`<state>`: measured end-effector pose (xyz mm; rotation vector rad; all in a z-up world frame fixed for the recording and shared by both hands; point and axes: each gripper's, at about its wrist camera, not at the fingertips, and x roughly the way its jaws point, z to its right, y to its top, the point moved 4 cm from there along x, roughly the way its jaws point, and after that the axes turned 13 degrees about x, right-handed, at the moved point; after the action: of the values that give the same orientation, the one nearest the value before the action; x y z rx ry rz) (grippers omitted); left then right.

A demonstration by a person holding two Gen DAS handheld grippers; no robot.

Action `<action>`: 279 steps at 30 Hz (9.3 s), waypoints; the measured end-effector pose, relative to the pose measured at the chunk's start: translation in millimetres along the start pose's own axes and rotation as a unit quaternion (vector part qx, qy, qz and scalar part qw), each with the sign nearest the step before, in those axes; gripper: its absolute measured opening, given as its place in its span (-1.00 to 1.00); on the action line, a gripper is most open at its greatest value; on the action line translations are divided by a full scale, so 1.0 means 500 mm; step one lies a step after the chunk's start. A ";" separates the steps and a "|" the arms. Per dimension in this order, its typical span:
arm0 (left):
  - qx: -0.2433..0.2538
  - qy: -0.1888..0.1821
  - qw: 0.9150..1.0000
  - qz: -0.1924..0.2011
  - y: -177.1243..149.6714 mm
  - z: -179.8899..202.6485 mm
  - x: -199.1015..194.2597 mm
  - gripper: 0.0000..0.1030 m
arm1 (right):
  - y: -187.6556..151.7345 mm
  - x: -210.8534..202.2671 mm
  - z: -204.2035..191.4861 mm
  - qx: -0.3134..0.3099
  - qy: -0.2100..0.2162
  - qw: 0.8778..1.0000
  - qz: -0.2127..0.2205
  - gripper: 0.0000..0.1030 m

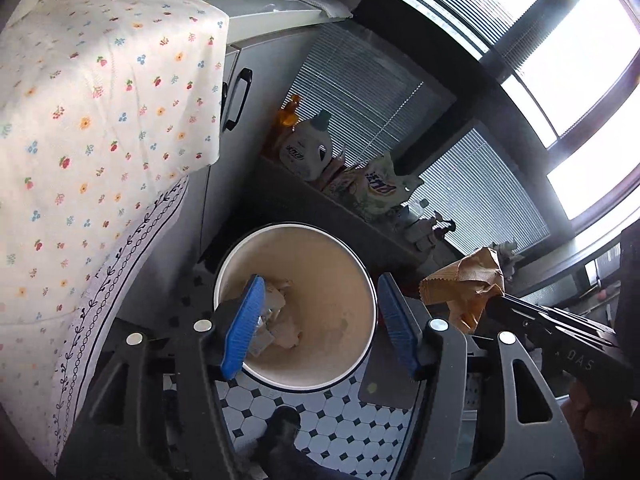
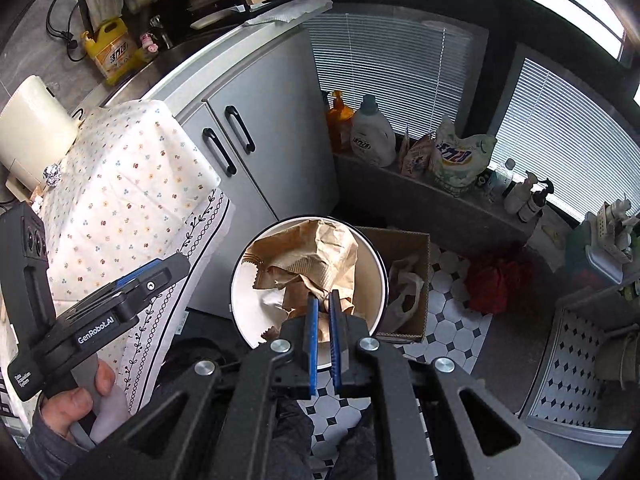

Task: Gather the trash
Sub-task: 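Open the left gripper over the bin while the right opens to drop the paper, then move both grippers back to the counter toward the red box and paper, then grasp the red-and-white box with the left gripper while the right grasps brown paper, then carry the red box and brown paper with both grippers to the bin, then open the left gripper over the bin while the right releases the brown paper, then move both grippers back to the counter toward the foil ball and red scrap, then grasp the red cardboard scrap with the left gripper while the right grasps the foil ball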

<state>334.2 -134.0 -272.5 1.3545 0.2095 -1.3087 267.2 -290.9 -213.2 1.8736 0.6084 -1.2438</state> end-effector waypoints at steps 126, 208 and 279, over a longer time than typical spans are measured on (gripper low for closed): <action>-0.178 0.269 0.922 0.215 -0.028 -0.810 -0.706 -0.71 | -0.149 0.087 -1.196 -0.342 0.225 0.912 -0.005 -0.79; 0.003 0.053 0.997 -0.059 0.002 0.030 0.116 0.54 | 0.012 0.040 0.031 0.010 0.000 1.000 -0.009 -0.78; -0.194 0.361 0.902 0.136 -0.030 -0.813 -0.664 0.16 | 0.001 0.082 -1.025 -0.210 0.187 0.958 0.050 0.85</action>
<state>426.8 369.4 -156.5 1.4014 0.7209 -0.4489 558.5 127.1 -144.5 1.7527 0.8892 -0.6296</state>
